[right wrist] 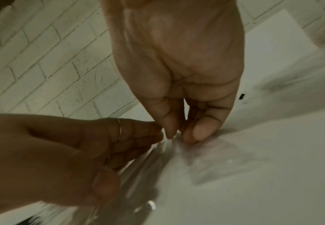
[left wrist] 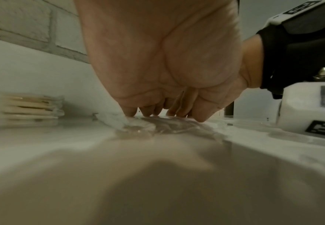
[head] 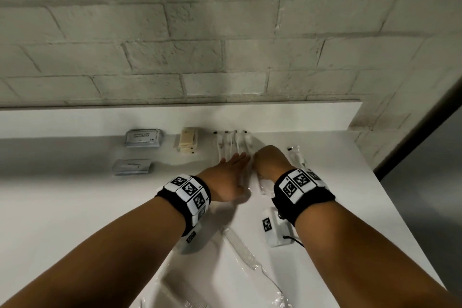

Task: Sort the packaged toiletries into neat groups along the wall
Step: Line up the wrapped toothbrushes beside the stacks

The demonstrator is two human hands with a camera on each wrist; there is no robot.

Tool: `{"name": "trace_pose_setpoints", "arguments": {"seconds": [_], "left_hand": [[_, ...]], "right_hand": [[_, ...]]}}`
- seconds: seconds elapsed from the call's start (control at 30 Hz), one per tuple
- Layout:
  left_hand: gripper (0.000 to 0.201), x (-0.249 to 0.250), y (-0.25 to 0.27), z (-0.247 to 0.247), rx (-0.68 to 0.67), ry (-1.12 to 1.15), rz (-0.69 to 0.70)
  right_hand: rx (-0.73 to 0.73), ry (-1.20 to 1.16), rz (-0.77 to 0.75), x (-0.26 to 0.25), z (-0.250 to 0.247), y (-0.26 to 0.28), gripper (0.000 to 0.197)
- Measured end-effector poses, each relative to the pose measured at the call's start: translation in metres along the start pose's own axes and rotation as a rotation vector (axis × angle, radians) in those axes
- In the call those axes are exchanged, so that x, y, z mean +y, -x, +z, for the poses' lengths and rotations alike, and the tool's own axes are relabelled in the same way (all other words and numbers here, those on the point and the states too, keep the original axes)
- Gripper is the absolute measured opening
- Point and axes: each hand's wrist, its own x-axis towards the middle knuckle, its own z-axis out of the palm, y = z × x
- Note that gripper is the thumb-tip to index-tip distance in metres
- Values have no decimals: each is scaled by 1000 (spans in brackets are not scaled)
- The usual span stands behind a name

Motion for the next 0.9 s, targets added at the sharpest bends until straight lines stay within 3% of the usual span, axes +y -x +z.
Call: {"name": "trace_pose_setpoints", "arguments": {"seconds": [0.17,0.27,0.37,0.47,0.53,0.6,0.73,0.9], "left_hand": [[79,-3,0,-1,-11,27,2],[74,-3,0,-1,30,29,-15],[71,0,-1,0,93,11,6],[69,6,-3,1,103,-14,52],[65,9,-6,2,73,-42,52],[61,11,-9,5,34,-44,37],[57,11,-10,6,26,-4,28],[57,7,-8,6,29,-14,25]], "right_hand": [[-28,-10,-80,0,2,-3,33],[152,20,-130,19,-13,5,39],[332,56,-23,51,-38,17,31],[187,256,229,82,-55,29,28],[24,348,281,89,-51,32,29],[-28,368,248,87,-41,25,27],[-23,175,166,65,-26,4,12],[91,169,27,33,-15,-15,32]]}}
